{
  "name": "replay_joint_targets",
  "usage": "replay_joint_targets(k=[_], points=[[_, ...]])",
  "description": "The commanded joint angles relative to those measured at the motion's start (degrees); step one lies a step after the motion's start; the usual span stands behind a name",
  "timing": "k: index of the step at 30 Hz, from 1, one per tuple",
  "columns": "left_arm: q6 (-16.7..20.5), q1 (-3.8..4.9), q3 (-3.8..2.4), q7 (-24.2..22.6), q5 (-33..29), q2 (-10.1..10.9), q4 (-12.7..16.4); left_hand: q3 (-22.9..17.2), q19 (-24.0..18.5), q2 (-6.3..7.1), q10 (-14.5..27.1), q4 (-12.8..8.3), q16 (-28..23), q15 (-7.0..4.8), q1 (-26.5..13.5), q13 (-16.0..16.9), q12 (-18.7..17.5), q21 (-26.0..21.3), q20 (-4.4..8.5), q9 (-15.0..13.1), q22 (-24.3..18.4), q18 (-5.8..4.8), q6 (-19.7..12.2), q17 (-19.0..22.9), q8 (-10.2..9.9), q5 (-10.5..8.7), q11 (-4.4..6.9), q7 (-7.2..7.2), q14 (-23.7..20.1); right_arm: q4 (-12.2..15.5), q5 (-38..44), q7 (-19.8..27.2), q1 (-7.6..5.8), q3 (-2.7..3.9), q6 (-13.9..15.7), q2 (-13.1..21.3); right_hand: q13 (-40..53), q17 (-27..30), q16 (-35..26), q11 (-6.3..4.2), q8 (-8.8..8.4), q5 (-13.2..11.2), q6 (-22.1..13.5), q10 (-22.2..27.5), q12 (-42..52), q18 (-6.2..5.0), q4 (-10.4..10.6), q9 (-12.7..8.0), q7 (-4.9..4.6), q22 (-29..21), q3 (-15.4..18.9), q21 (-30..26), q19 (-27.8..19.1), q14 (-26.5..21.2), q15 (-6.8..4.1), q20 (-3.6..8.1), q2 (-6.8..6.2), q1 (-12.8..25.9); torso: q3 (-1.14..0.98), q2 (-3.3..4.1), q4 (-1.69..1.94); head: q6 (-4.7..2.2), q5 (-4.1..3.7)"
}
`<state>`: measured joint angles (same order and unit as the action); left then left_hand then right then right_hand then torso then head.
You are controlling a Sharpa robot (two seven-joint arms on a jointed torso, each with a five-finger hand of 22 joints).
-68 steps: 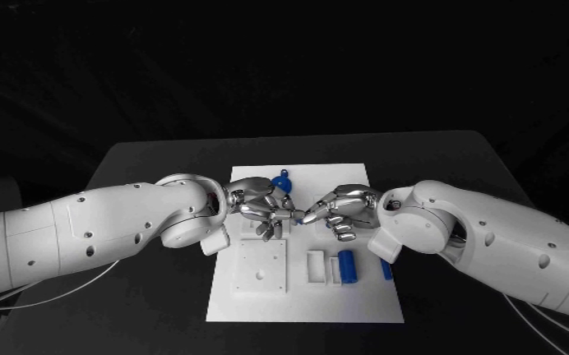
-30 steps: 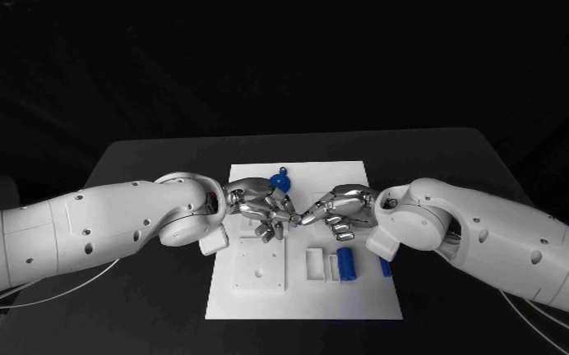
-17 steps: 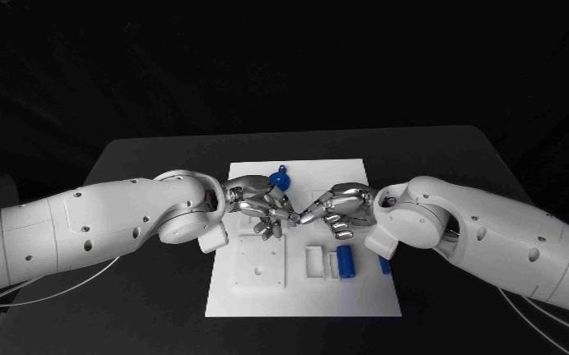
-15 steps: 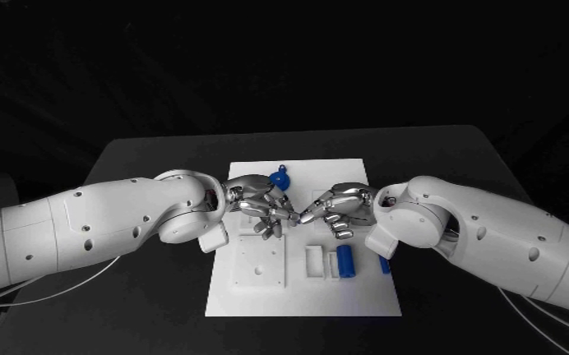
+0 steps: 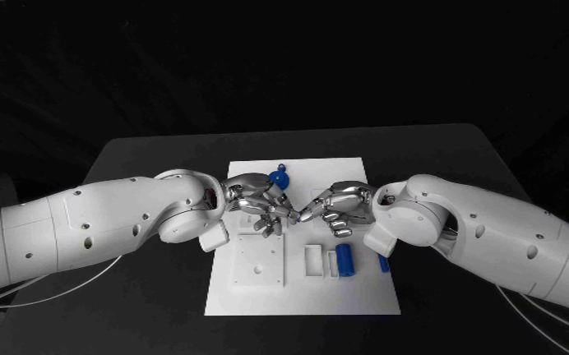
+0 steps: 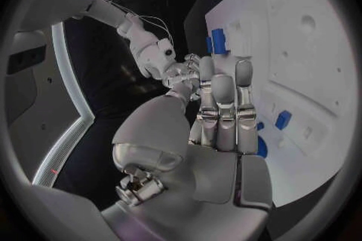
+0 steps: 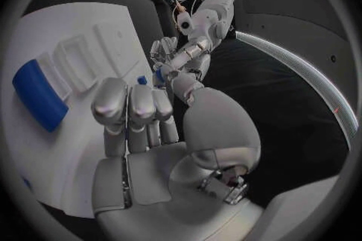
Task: Assemble the parts on the task board
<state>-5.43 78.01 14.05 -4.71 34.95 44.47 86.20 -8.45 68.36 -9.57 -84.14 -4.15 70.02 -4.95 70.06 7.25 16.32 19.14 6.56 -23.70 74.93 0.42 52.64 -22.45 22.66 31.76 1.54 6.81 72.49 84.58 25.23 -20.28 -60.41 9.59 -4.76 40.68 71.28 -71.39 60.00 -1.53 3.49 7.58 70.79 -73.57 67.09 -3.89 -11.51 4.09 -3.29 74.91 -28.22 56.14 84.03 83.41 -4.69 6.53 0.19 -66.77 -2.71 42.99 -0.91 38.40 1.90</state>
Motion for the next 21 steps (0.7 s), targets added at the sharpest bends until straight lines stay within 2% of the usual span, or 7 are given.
replay_joint_targets(k=[1, 7, 9, 12, 13, 18, 21], points=[[0.8, 0.06, -0.21, -2.6, -3.1, -0.7, 0.8, -0.2, -0.4, 0.42, -2.2, -1.0, 0.2, -0.58, -0.3, 0.2, 0.2, 0.7, 0.1, -2.9, 1.3, -0.14, 6.1, -0.1, -0.2, 1.22, 0.58, -5.13, 0.2, 0.5, -0.9, 0.9, 0.09, -0.11, 0.5, -0.5, -0.5, 0.1, -0.4, 0.11, 0.15, 1.8, -0.9, 0.7, -0.6, -0.16, 0.3, -0.2, -0.22, 6.7, 1.1, -0.5, 0.2, -0.5, -0.12, -0.52, -0.36, 0.7, -0.03, 0.0, 0.02, 0.03, 0.03], [2.4, 0.06, -0.2, -2.2, -4.2, -0.7, 0.6, -1.8, -0.9, 0.89, -2.5, -5.2, 0.5, -0.97, -4.0, 0.6, 1.8, 3.0, 0.44, -9.9, 1.3, 0.03, 9.8, -0.3, -6.2, 5.48, 1.05, -5.55, 0.6, 0.4, -1.4, 1.2, 0.09, -0.14, 1.7, -0.3, -2.2, 0.7, -1.4, 0.69, 0.06, 4.9, -3.2, 2.6, -2.4, -0.52, 1.7, -0.3, -0.78, 6.4, 5.8, -1.8, -0.1, -1.0, 0.34, -0.99, -1.24, 1.4, -0.03, 0.02, 0.01, -0.04, 0.07], [2.8, 0.06, -0.2, -1.9, -4.3, -0.7, 0.6, -1.8, -0.8, 1.07, -2.5, -5.7, 0.6, -1.02, -4.2, 0.6, 2.2, 3.3, 0.5, -10.8, 1.3, 0.05, 10.5, -0.3, -6.7, 6.42, 1.21, -5.74, 0.8, 0.4, -1.4, 1.4, 0.09, -0.15, 2.3, -0.2, -3.3, 1.3, -2.5, 1.07, 0.08, 6.5, -4.7, 4.1, -3.8, -0.77, 2.4, -0.4, -1.23, 6.0, 7.9, -3.6, -0.5, -1.7, 0.66, -1.25, -2.17, 2.2, -0.03, 0.03, 0.01, -0.06, 0.1], [3.3, 0.07, -0.2, -1.4, -4.5, -0.6, 0.5, -1.9, -0.8, 1.29, -2.6, -6.6, 0.7, -1.15, -4.9, 0.7, 2.8, 3.7, 0.63, -11.9, 1.3, 0.06, 11.3, -0.4, -7.8, 7.82, 1.34, -5.87, 1.0, 0.3, -1.5, 1.8, 0.09, -0.15, 3.3, 0.1, -5.5, 1.9, -3.3, 1.48, 0.15, 11.0, -6.6, 5.6, -5.4, -1.17, 3.8, -0.3, -1.87, 5.6, 13.3, -5.6, -0.8, -2.4, 1.06, -1.73, -3.07, 2.5, -0.03, 0.03, 0.03, -0.06, 0.13], [3.5, 0.07, -0.2, -1.2, -4.5, -0.5, 0.5, -2.2, -1.1, 1.02, -2.6, -7.7, 0.6, -1.2, -5.8, 0.5, 3.1, 4.3, 0.68, -13.4, 1.2, 0.03, 12.2, -0.5, -10.0, 8.0, 1.35, -5.87, 1.0, 0.3, -1.5, 1.9, 0.09, -0.15, 3.7, 0.2, -5.9, 2.1, -3.5, 1.57, 0.13, 12.6, -6.9, 5.8, -5.5, -1.24, 4.0, -0.3, -1.89, 5.5, 14.6, -6.0, -0.9, -2.5, 1.12, -1.8, -3.25, 2.5, -0.02, 0.02, 0.04, -0.06, 0.19], [4.1, 0.07, -0.2, 0.1, -4.5, -0.3, 0.3, -2.0, -1.1, 0.96, -2.6, -8.6, 0.8, -1.29, -6.4, 0.5, 3.6, 5.0, 0.77, -15.0, 1.2, 0.13, 13.2, -0.6, -11.6, 9.35, 1.5, -5.97, 1.2, 0.2, -1.6, 2.5, 0.09, -0.15, 5.0, 0.9, -7.8, 2.8, -4.1, 1.8, 0.11, 18.1, -8.1, 6.8, -5.9, -1.55, 5.2, -0.3, -2.14, 5.2, 23.3, -8.1, -0.9, -3.0, 1.39, -2.12, -2.58, 1.6, -0.01, 0.02, 0.03, -0.1, 0.39], [4.4, 0.07, -0.2, 0.7, -4.6, -0.1, 0.2, -2.1, -1.1, 0.97, -2.6, -9.1, 0.8, -1.34, -6.8, 0.4, 3.9, 5.4, 0.82, -15.6, 1.2, 0.17, 13.7, -0.7, -12.6, 9.81, 1.57, -6.04, 1.4, 0.2, -1.6, 2.6, 0.09, -0.15, 5.6, 1.3, -9.0, 3.3, -4.2, 1.89, 0.12, 18.8, -8.5, 7.3, -5.8, -1.65, 5.8, -0.3, -2.24, 5.2, 28.1, -9.1, -0.7, -3.1, 1.48, -2.22, -1.53, 0.7, -0.02, 0.01, 0.04, -0.16, 0.51]])
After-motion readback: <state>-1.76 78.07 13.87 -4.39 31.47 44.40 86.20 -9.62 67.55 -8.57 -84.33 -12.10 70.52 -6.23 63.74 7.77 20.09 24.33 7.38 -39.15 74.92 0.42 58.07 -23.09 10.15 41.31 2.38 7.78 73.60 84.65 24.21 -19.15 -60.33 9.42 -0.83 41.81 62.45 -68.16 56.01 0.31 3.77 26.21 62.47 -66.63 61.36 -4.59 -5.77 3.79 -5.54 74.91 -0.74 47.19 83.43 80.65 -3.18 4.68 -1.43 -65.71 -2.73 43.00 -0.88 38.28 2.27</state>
